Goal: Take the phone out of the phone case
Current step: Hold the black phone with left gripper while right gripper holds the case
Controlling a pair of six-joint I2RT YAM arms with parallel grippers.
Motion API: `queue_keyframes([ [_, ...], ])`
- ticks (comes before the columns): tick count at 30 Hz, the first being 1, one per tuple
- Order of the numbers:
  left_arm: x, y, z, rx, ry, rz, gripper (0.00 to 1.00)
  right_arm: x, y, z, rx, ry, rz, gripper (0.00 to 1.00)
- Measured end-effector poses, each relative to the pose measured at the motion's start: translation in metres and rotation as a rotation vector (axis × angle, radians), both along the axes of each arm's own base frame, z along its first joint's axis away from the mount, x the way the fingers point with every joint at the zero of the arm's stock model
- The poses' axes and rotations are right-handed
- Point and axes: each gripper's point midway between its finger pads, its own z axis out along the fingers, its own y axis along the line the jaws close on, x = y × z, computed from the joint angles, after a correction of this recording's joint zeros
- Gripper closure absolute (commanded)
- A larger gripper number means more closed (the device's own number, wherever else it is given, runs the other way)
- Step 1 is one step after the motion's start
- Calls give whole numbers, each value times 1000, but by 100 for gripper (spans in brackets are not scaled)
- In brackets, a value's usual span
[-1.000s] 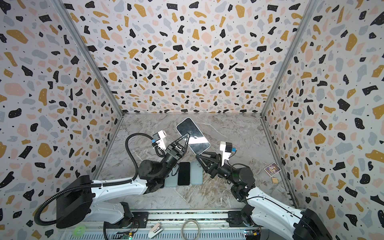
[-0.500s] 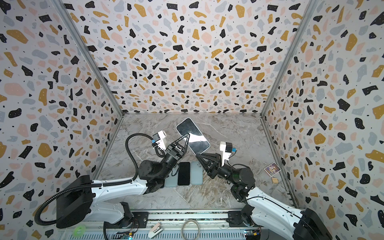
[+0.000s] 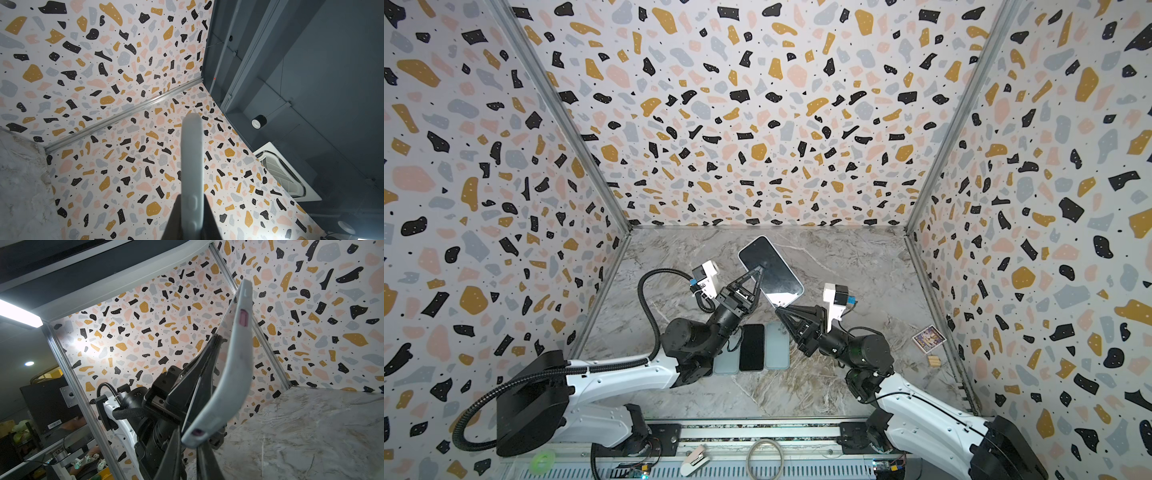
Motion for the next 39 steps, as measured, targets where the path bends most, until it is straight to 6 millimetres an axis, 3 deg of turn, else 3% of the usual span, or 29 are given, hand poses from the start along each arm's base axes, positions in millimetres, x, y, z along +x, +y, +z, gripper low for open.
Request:
queue_keyframes([
  [11,5,-6,5,-19,73,-41,100,7,-3,5,-81,-78,-63,94],
  [18,9,-8,-2,-16,116,-53,100,9,-4,1,-121,-94,-74,95],
  [28,12,-13,9,-29,142,-72,100,12,-6,12,-152,-162,-123,95],
  [39,16,-19,3,7,189,-80,100,16,-9,4,-230,-204,-182,94],
])
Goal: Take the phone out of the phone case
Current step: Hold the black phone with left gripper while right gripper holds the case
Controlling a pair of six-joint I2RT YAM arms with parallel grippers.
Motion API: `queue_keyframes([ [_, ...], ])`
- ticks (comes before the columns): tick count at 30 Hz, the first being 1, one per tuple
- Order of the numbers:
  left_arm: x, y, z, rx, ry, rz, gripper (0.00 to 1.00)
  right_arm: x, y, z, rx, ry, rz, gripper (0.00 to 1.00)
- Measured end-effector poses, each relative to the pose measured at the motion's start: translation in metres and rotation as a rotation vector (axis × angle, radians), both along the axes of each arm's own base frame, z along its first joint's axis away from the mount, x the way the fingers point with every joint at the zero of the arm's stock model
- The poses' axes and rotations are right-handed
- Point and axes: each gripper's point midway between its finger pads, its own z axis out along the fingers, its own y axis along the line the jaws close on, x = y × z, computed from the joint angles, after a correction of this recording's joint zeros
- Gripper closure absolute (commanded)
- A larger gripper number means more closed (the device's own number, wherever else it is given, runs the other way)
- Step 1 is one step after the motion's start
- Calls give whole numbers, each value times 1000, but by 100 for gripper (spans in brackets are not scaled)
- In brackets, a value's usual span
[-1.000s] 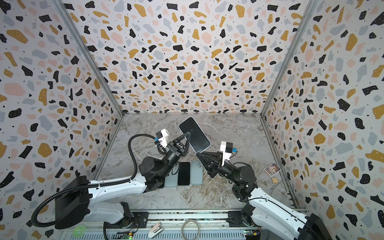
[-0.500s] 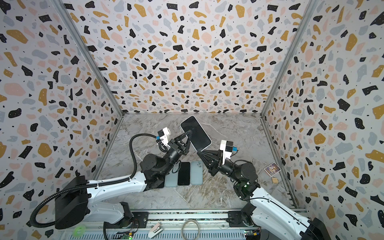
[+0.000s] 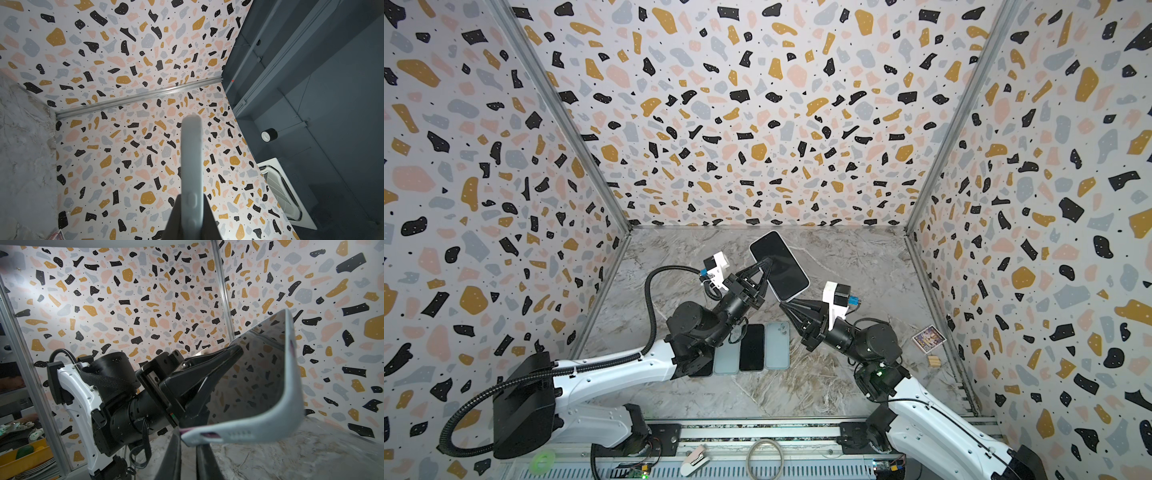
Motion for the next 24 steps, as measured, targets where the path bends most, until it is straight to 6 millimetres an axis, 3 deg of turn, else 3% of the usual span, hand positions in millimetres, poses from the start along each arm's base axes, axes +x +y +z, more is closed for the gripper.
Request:
queue_keyframes([
  [17,4,-5,-9,56,23,3,100,13,-5,-17,-70,29,-60,91],
  [21,4,-5,-9,62,19,-3,100,13,-6,-18,-61,56,-50,84],
  [24,3,-8,-12,80,16,-10,100,11,-8,-17,-55,67,-41,72],
])
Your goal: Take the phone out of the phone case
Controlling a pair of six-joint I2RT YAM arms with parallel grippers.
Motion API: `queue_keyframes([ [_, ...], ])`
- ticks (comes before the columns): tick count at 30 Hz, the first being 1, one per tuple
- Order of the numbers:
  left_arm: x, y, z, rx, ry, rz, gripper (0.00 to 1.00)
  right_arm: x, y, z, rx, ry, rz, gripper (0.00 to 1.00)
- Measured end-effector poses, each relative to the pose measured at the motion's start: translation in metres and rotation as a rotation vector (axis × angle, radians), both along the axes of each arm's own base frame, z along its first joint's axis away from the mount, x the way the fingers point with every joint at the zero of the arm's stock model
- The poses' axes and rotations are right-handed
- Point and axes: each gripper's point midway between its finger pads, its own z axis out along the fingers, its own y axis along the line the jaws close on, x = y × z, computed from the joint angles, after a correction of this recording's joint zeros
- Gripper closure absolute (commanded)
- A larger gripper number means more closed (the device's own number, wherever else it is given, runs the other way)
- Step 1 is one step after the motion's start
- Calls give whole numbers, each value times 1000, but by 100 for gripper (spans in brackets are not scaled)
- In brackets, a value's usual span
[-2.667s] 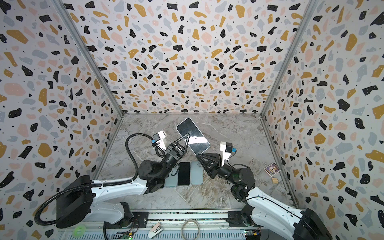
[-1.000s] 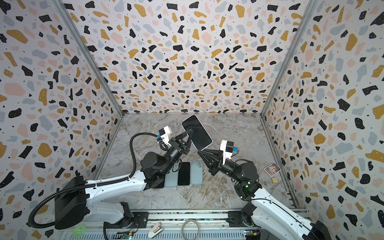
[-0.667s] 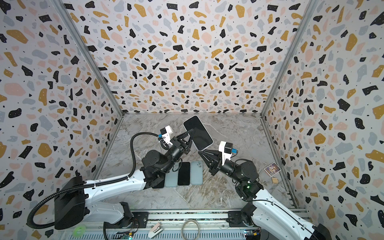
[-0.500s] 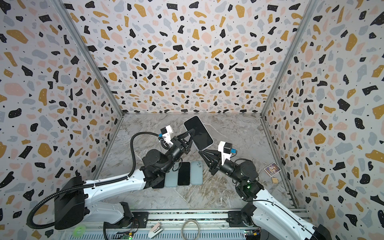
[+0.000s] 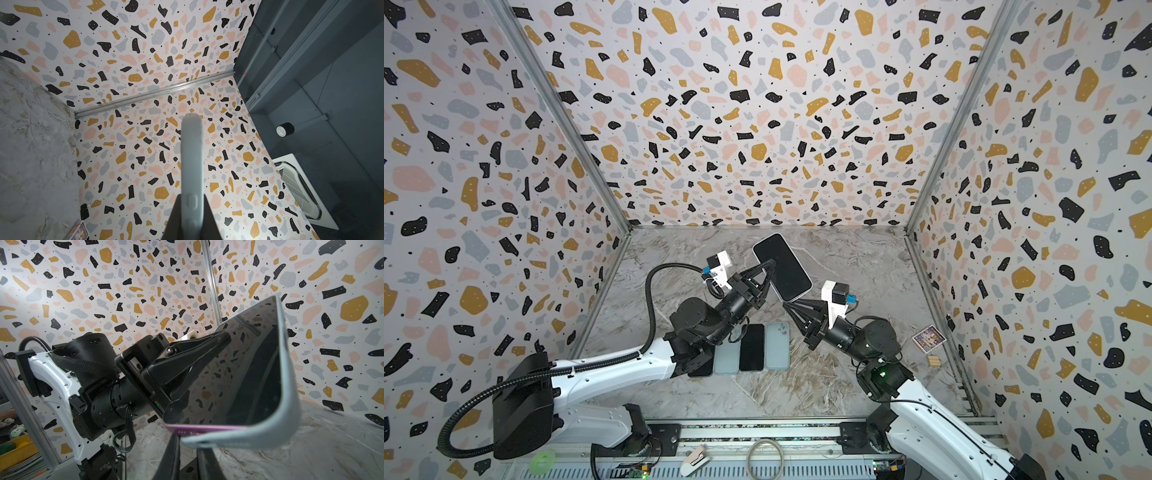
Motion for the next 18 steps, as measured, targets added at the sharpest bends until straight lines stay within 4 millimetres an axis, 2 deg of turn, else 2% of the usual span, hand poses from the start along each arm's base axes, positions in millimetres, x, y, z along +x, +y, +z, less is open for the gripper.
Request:
queue_keyframes([
  [3,-4,-4,-3,28,-8,-28,100,0,-4,-5,-14,25,-7,59],
  [9,-8,-7,-13,122,-18,-84,100,-10,-13,-18,-38,99,-8,49],
  [12,-6,-6,-17,148,-24,-115,100,-11,-25,-28,-30,152,-47,43],
  [18,-10,-7,-12,147,-64,-179,100,-11,-44,-34,4,262,-92,40],
])
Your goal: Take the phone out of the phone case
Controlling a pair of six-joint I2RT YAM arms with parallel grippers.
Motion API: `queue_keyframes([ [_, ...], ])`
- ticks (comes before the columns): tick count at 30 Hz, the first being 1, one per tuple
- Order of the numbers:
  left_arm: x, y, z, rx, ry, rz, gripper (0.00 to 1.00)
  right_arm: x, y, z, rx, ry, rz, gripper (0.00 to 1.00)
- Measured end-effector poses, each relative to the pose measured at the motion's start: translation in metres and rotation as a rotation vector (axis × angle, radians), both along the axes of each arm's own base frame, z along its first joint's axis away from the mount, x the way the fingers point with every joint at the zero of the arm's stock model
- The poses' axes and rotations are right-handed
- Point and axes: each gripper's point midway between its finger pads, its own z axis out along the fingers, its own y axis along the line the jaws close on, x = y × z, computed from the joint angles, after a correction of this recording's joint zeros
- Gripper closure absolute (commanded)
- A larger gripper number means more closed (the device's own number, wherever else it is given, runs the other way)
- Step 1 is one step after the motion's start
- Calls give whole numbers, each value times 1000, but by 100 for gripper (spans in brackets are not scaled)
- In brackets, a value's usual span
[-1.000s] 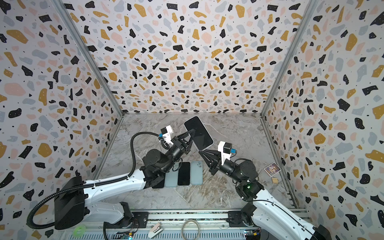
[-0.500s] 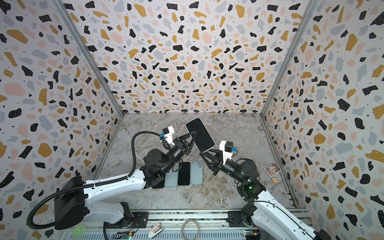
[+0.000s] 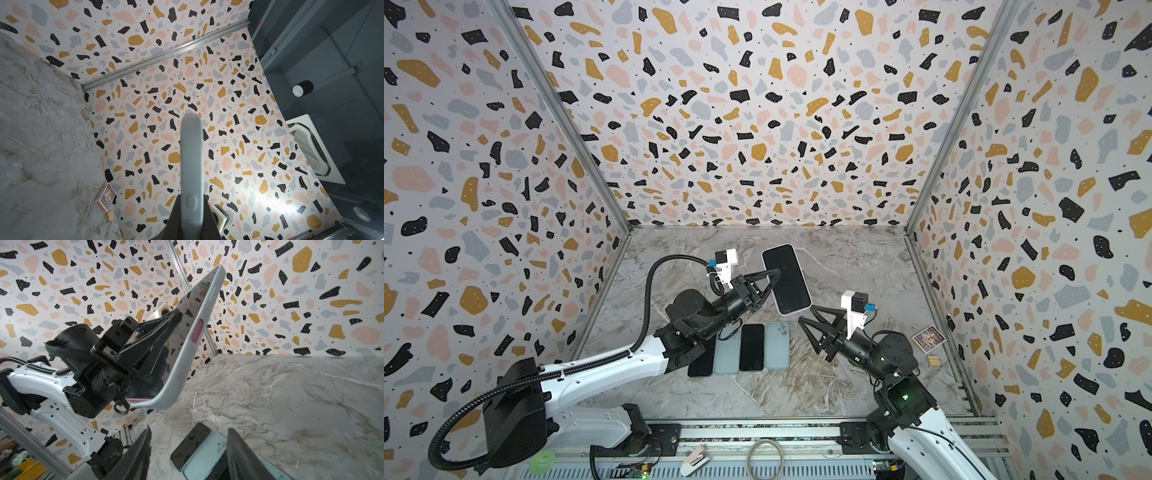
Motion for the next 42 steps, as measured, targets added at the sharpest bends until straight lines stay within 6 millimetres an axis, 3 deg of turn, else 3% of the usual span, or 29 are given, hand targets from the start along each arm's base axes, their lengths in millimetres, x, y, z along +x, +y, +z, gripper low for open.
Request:
queue_keyframes([
  [7,-5,-5,8,-41,-59,-71,100,-3,-9,16,97,75,51,39],
  [17,-9,-3,10,-74,-92,-100,100,-29,-9,54,221,20,183,40],
  [25,-15,-1,19,-114,-116,-124,100,-27,-6,63,258,24,217,44],
  [42,-19,0,23,-133,-136,-139,100,-25,-3,60,314,25,267,81],
])
